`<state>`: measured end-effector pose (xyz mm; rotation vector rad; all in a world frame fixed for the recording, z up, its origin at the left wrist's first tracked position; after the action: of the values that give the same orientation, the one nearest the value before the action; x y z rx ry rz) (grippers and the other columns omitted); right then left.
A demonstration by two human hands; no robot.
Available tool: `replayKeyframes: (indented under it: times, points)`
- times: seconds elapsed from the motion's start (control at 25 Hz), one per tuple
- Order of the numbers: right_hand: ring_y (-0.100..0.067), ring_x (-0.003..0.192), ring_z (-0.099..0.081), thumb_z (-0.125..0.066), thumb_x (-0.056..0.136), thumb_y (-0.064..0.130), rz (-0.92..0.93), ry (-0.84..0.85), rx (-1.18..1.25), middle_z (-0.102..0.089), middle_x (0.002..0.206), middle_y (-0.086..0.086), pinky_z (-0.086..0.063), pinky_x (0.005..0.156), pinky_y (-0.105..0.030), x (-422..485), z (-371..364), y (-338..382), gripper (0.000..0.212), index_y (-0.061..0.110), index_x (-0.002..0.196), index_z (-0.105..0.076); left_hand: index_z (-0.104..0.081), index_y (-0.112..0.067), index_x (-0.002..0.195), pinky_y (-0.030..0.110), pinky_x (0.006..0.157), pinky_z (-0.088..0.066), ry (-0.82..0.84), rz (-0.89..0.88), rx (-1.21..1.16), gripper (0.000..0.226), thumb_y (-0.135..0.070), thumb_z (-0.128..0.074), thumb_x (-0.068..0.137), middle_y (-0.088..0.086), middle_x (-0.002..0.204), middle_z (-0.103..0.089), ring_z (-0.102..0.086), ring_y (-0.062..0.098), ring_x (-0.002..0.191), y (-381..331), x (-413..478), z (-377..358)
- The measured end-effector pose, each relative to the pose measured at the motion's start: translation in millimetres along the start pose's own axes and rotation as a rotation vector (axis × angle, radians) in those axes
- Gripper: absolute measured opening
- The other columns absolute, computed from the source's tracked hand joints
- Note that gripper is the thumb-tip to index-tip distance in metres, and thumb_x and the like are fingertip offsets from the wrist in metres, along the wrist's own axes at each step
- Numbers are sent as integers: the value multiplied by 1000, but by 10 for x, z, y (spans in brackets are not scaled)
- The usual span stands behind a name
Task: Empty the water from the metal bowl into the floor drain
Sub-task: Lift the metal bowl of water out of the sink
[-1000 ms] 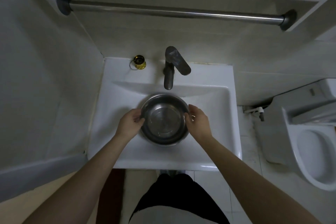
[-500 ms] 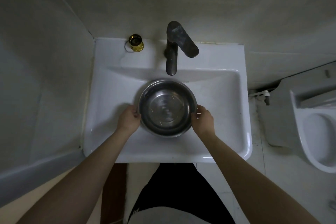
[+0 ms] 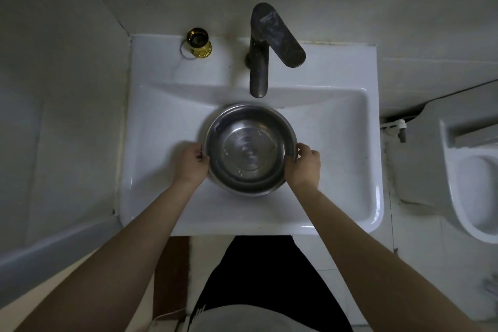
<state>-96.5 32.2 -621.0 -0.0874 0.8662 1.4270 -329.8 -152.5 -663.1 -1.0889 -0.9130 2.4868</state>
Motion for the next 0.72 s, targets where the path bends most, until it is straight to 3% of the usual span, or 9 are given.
replayKeyframes:
  times: [0.08, 0.12, 0.2, 0.28, 0.48, 0.72]
  points:
    - [-30, 107, -66, -58, 102, 26, -56, 38, 23, -58, 136, -9, -53, 100, -43, 12, -23, -73, 41, 15, 141, -55, -70, 1, 84, 57, 70, -60, -1, 6, -7, 16, 3, -55, 87, 23, 80, -73, -72, 39, 74, 41, 24, -9]
    - [-25, 96, -68, -58, 102, 24, -66, 60, 32, -63, 131, -9, -55, 94, -39, 26, -46, -115, 38, 14, 139, -57, -70, 0, 86, 58, 71, -60, 6, 15, -15, 15, 2, -55, 88, 23, 81, -73, -72, 39, 75, 61, 37, -17]
    - [-13, 75, -63, -57, 101, 20, -63, 89, 29, -72, 114, -7, -53, 79, -31, 47, -77, -191, 25, 15, 124, -64, -70, 0, 90, 58, 75, -60, 12, 42, -45, 15, 1, -55, 89, 23, 86, -73, -72, 39, 79, 80, 50, -38]
    - [-17, 75, -65, -55, 101, 19, -80, 96, 53, -72, 103, -5, -55, 74, -31, 60, -95, -220, 16, 18, 113, -65, -70, -1, 92, 58, 76, -60, -1, 56, -52, 15, 0, -55, 88, 22, 88, -74, -73, 38, 81, 82, 62, -50]
    - [-30, 90, -71, -55, 101, 16, -112, 96, 105, -68, 100, -2, -62, 90, -48, 100, -108, -202, 14, 18, 113, -63, -69, -1, 84, 56, 72, -61, 13, 66, -30, 15, 0, -55, 82, 21, 81, -74, -73, 37, 76, 78, 86, -61]
    - [-30, 94, -69, -58, 101, 17, -116, 86, 152, -65, 102, 1, -60, 95, -50, 88, -107, -254, 22, 16, 122, -64, -70, -3, 88, 57, 73, -61, -10, 91, -43, 15, -1, -56, 82, 19, 84, -74, -73, 38, 78, 114, 39, -67]
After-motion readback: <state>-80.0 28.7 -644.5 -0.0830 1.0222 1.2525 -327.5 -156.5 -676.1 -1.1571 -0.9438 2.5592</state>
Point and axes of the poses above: each hand's wrist, its own x-axis towards the middle knuckle, its own z-axis out of the back of the hand, y = z × x, the point moved 5 cm from there along x, towards the middle knuckle
